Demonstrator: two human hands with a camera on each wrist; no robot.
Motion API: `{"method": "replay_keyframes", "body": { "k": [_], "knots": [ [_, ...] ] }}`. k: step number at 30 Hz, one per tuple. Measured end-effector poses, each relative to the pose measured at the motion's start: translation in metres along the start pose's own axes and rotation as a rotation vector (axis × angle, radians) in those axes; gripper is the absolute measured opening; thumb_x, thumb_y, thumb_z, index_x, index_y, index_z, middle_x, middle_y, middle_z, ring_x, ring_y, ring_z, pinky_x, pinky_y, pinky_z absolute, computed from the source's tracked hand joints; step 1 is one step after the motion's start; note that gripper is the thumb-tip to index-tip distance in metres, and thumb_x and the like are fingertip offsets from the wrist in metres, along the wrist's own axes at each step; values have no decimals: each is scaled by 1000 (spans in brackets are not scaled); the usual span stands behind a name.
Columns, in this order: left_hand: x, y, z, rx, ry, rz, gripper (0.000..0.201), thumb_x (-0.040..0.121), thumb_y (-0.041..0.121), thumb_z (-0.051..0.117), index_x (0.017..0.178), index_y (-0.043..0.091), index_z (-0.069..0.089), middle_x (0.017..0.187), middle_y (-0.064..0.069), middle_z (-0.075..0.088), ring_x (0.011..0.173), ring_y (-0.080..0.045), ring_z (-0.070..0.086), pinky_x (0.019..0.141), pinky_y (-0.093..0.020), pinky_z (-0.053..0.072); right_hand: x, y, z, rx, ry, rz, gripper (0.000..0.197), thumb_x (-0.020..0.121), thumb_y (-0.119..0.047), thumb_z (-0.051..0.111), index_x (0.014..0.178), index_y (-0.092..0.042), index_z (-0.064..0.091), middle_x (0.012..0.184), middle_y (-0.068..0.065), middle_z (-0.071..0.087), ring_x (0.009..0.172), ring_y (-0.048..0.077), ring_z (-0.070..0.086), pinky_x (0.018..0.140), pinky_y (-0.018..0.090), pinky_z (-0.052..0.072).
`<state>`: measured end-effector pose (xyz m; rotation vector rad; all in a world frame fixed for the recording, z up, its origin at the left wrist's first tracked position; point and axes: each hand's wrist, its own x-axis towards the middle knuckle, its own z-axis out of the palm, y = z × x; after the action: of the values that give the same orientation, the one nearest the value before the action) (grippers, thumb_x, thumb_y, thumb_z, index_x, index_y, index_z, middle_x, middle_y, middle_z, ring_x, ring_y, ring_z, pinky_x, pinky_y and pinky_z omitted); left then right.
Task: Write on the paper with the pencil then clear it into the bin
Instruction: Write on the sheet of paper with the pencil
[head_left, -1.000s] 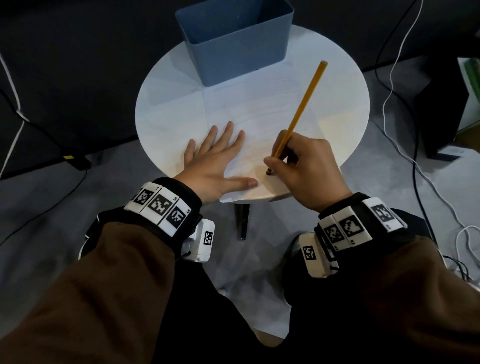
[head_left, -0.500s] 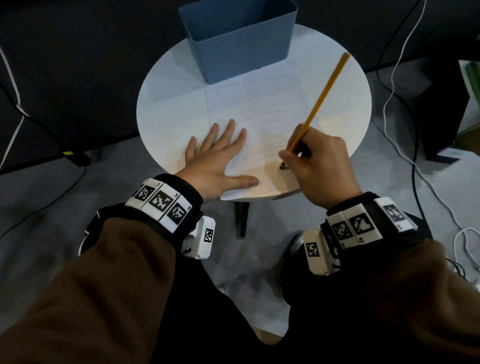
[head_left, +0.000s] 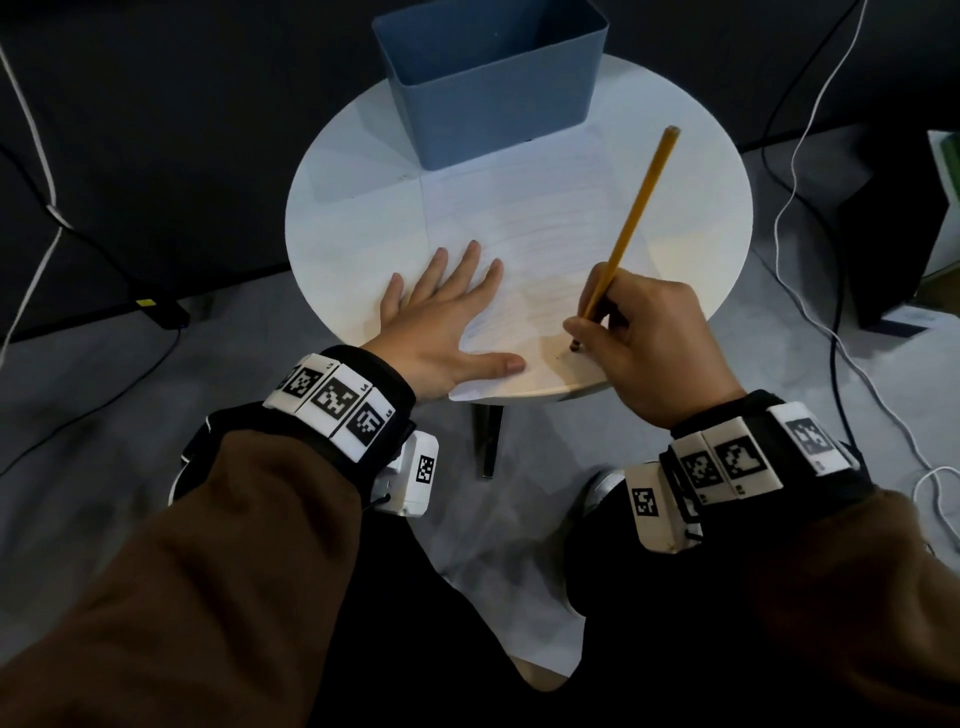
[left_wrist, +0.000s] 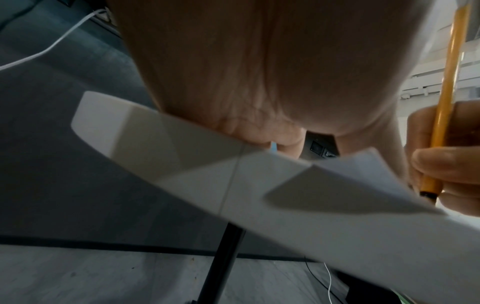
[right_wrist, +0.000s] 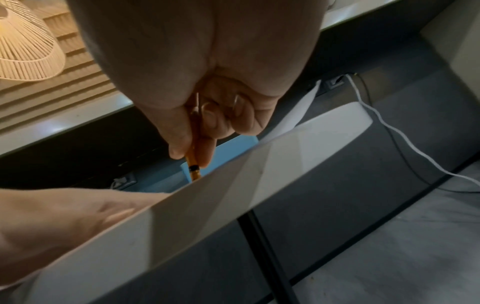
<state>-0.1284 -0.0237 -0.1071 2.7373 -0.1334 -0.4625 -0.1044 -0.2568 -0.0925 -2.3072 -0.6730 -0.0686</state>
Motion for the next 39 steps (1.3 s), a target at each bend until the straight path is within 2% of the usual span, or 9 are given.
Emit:
{"method": "replay_keyframes", "body": {
  "k": [5, 10, 14, 17, 20, 26, 30, 35, 39],
  "knots": [
    [1, 0, -1, 19, 0, -5, 104, 77, 83, 47, 157, 42, -6, 162, 19, -23, 148, -9, -26, 120, -49, -15, -4, -9, 2, 66, 26, -19, 17, 92, -17, 73, 82, -17, 59, 65, -21, 56, 63, 3, 56, 60, 10, 34],
    [0, 0, -1, -7, 9, -5, 104, 77, 83, 49, 157, 43, -5, 162, 20, -23, 148, -7, -26, 120, -48, -15, -2, -3, 1, 32, 10, 14, 17, 92, -19, 73, 83, -17, 59, 66, -20, 58, 64, 3, 56, 60, 16, 39],
    [-2, 1, -1, -9, 12, -8, 103, 78, 81, 51, 157, 44, -4, 161, 21, -22, 148, -6, -26, 120, -47, -15, -4, 13, -16, 42, 127, 114, 16, 92, -20, 73, 83, -19, 60, 70, -12, 63, 65, 7, 60, 62, 22, 46],
    [-2, 1, -1, 5, 11, -16, 102, 79, 79, 51, 156, 44, -5, 161, 21, -23, 148, -6, -25, 120, -46, -14, -3, 21, -29, 12, 220, 165, 15, 92, -21, 72, 84, -18, 60, 71, -12, 60, 63, 2, 57, 60, 10, 41],
    [-1, 1, -1, 0, 10, -14, 101, 80, 78, 52, 156, 45, -5, 161, 21, -23, 148, -6, -25, 121, -46, -14, -4, 23, -33, 11, 258, 176, 16, 92, -17, 73, 83, -15, 60, 69, -14, 57, 63, -1, 56, 59, 6, 40],
    [-1, 1, -2, -2, 11, -14, 103, 77, 81, 51, 156, 45, -5, 161, 22, -23, 148, -6, -25, 121, -45, -14, -2, 14, -23, 40, 197, 148, 16, 92, -21, 73, 82, -20, 61, 70, -11, 61, 64, 4, 57, 60, 11, 41],
    [-1, 0, -1, -20, 13, -8, 105, 73, 84, 49, 156, 45, -3, 161, 22, -21, 148, -5, -25, 120, -45, -15, -2, 6, -10, 31, 110, 107, 17, 91, -18, 73, 80, -17, 60, 62, -19, 57, 63, -1, 57, 59, 8, 38],
    [-1, 0, -1, -14, 12, -3, 102, 78, 79, 52, 156, 45, -4, 162, 21, -22, 148, -5, -25, 120, -46, -14, -3, 17, -19, -13, 185, 164, 16, 91, -18, 72, 80, -17, 60, 65, -16, 58, 63, -2, 57, 58, 8, 38],
    [0, -1, -1, -6, 7, -4, 105, 76, 82, 50, 157, 44, -5, 162, 19, -23, 148, -7, -25, 120, -46, -14, 1, 5, -7, 3, 189, 111, 17, 91, -19, 72, 78, -18, 60, 66, -16, 62, 60, 3, 56, 59, 13, 41]
  ]
}}
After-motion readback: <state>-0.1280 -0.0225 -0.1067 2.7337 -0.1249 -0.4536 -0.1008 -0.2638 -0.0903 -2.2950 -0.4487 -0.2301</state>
